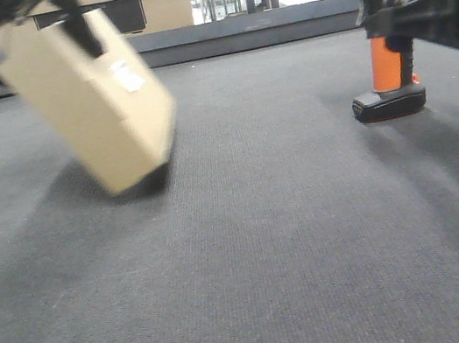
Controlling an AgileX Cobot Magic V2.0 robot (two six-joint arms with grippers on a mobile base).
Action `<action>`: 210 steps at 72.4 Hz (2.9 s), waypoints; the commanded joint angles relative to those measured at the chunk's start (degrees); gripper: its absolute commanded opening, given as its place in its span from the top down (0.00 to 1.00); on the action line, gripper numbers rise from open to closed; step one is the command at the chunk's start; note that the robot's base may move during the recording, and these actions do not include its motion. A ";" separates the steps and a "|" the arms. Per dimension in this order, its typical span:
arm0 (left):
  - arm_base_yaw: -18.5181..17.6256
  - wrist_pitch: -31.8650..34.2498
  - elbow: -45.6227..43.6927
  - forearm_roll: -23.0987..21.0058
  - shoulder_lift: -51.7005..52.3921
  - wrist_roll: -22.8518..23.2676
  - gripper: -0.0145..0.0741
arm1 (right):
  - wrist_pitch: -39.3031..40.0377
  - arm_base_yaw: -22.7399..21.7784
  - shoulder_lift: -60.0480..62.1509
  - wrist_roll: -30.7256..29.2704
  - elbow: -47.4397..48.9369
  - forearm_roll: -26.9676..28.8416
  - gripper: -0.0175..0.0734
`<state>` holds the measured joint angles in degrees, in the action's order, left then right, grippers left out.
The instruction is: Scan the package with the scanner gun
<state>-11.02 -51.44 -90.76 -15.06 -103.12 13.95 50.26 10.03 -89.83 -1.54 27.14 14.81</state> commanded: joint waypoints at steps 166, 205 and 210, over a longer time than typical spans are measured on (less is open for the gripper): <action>14.44 -2.56 11.46 19.80 29.21 -8.84 0.72 | -39.99 -0.12 42.11 -0.06 -1.17 -6.39 0.22; 14.44 5.37 25.57 14.73 39.57 -8.84 0.96 | -53.77 -0.26 52.52 -0.06 -1.05 -4.52 0.99; 14.44 7.46 25.75 11.65 39.57 -8.84 0.96 | -53.77 -1.40 52.52 -0.06 -1.05 -3.55 0.99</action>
<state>3.63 -46.92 -65.29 0.00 -64.01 4.65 -4.08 9.67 -37.69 -1.51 26.10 10.21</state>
